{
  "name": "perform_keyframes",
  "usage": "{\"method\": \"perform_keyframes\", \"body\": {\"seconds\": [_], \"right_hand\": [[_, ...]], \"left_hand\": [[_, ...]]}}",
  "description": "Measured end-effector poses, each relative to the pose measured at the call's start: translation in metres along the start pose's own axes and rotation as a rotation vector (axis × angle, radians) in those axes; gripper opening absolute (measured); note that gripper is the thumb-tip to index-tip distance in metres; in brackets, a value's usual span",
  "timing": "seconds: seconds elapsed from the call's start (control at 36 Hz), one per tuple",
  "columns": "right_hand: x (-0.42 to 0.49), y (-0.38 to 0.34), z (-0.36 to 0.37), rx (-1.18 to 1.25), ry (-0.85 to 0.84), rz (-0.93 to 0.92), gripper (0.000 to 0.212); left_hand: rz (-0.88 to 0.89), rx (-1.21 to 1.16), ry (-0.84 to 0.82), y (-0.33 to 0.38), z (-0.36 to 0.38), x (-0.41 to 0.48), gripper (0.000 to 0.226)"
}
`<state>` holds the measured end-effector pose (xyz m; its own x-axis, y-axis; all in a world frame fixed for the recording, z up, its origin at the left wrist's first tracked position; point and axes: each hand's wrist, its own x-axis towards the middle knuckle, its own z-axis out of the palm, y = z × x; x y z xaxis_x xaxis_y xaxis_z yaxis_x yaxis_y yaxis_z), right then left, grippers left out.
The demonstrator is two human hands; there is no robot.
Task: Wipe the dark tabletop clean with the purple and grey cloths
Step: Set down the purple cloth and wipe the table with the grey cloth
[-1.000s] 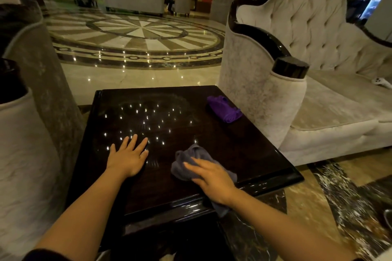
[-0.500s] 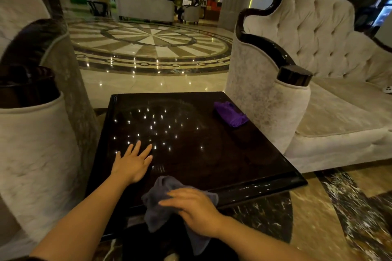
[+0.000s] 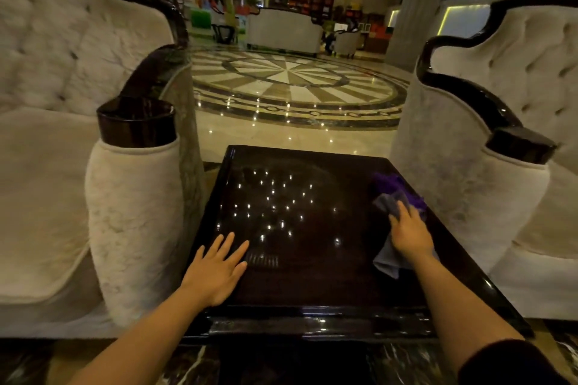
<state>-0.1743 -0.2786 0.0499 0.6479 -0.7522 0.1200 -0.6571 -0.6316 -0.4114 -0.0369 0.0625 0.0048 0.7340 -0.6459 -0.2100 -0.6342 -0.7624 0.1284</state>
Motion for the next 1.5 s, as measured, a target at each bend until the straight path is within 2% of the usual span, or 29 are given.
{"method": "perform_keyframes", "body": {"seconds": [0.08, 0.22, 0.36, 0.58, 0.72, 0.94, 1.08, 1.31, 1.39, 1.5], "right_hand": [[0.004, 0.012, 0.017, -0.102, -0.169, 0.083, 0.052], [0.005, 0.003, 0.027, -0.093, -0.159, 0.148, 0.053], [0.005, -0.011, 0.035, -0.106, -0.149, 0.008, 0.048], [-0.011, -0.056, 0.056, -0.067, -0.235, -0.256, 0.046], [-0.04, -0.091, 0.079, -0.086, -0.324, -0.485, 0.046], [-0.098, -0.114, 0.078, -0.003, -0.424, -0.658, 0.044], [-0.135, -0.115, 0.07, 0.047, -0.41, -0.774, 0.041], [-0.17, -0.108, 0.062, 0.126, -0.435, -0.865, 0.036], [-0.178, -0.107, 0.052, 0.139, -0.482, -0.924, 0.033], [-0.177, -0.106, 0.035, 0.206, -0.529, -0.897, 0.031]], "left_hand": [[0.012, -0.013, 0.002, 0.0, 0.002, 0.001, 0.053], [0.025, -0.031, 0.015, -0.001, 0.003, 0.001, 0.052], [0.034, -0.056, 0.026, -0.002, 0.005, 0.001, 0.052], [0.025, -0.05, 0.03, -0.002, 0.006, 0.0, 0.052], [0.021, -0.051, 0.024, -0.001, 0.004, -0.002, 0.052], [0.007, -0.051, 0.023, 0.002, 0.002, -0.004, 0.052], [0.019, -0.017, 0.016, 0.004, -0.002, -0.007, 0.052], [0.045, 0.039, -0.013, 0.002, -0.006, -0.01, 0.06], [0.026, -0.007, -0.011, 0.005, -0.009, -0.009, 0.054], [0.006, -0.056, -0.024, 0.007, -0.012, -0.01, 0.051]]}}
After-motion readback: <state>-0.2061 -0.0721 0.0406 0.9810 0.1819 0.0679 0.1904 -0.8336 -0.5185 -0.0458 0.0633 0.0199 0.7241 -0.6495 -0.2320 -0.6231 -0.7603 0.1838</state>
